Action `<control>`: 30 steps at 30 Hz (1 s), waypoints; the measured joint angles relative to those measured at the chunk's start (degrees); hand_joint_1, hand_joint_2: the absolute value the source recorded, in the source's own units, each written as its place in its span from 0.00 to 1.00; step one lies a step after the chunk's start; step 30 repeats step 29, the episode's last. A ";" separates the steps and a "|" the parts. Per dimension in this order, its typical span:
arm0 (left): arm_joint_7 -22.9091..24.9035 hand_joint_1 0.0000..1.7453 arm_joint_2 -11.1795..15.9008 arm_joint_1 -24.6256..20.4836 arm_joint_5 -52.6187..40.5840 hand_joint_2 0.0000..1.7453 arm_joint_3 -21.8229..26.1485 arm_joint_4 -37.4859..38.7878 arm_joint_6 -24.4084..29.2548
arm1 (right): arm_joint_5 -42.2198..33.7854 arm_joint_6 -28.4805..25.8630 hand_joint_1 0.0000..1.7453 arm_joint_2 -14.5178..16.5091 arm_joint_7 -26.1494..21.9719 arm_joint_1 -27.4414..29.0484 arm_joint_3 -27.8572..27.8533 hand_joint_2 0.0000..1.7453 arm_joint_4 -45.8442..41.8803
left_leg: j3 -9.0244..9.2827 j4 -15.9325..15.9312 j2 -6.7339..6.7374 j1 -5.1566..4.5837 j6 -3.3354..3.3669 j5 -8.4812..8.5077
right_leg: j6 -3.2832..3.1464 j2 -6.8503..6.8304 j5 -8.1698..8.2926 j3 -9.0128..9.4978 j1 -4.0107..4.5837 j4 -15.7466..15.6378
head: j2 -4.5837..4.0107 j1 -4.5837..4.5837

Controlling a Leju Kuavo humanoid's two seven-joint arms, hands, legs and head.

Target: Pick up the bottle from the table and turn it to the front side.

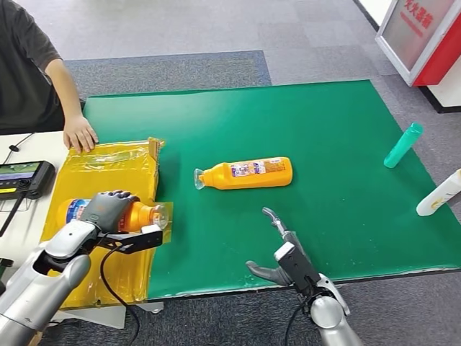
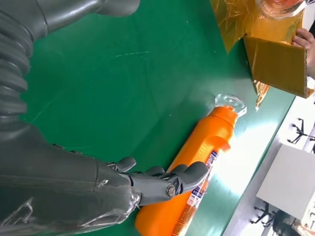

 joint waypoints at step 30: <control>-17.88 0.00 -8.83 13.89 20.28 1.00 8.85 -13.45 17.51 | -0.69 -1.03 0.00 -0.13 -2.78 2.74 -0.58 1.00 -1.19 | 0.00 0.00 0.02 -0.01 -0.04 -0.13 | -0.06 0.01 -0.12 0.01 -0.01 -0.03 | 0.00 -0.01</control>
